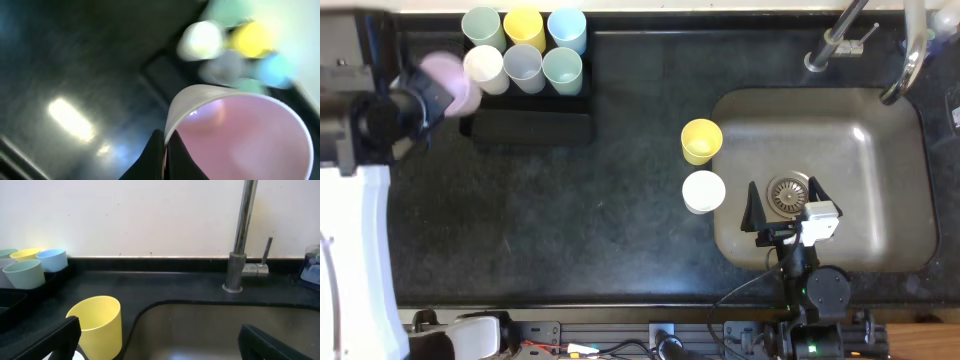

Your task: Store Cups

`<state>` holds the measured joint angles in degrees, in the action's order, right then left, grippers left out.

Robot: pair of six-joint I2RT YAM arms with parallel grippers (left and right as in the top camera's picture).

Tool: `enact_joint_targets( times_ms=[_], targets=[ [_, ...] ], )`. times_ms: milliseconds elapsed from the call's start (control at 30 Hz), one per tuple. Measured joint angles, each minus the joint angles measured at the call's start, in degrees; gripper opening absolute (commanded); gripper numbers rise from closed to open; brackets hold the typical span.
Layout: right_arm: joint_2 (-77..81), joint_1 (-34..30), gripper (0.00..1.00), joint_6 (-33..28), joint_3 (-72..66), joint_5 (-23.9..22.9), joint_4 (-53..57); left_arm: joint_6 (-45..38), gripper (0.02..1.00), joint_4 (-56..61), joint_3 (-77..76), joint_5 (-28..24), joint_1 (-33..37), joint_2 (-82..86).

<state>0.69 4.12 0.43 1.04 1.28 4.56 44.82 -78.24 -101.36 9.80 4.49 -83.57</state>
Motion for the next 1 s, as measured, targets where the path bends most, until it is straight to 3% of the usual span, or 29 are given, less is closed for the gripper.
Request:
enact_joint_targets(
  times_ms=[200, 1000],
  targets=[
    [0.0, 0.0, 0.996, 0.02, 0.0, 0.02, 0.0, 1.84, 0.036, 7.28, 11.17, -1.4, 5.33, -4.98],
    [0.0, 0.0, 0.996, 0.0, 0.0, 0.0, -0.02, 2.25, 0.036, 19.37, 11.23, -4.87, 5.77, -19.76]
  ],
)
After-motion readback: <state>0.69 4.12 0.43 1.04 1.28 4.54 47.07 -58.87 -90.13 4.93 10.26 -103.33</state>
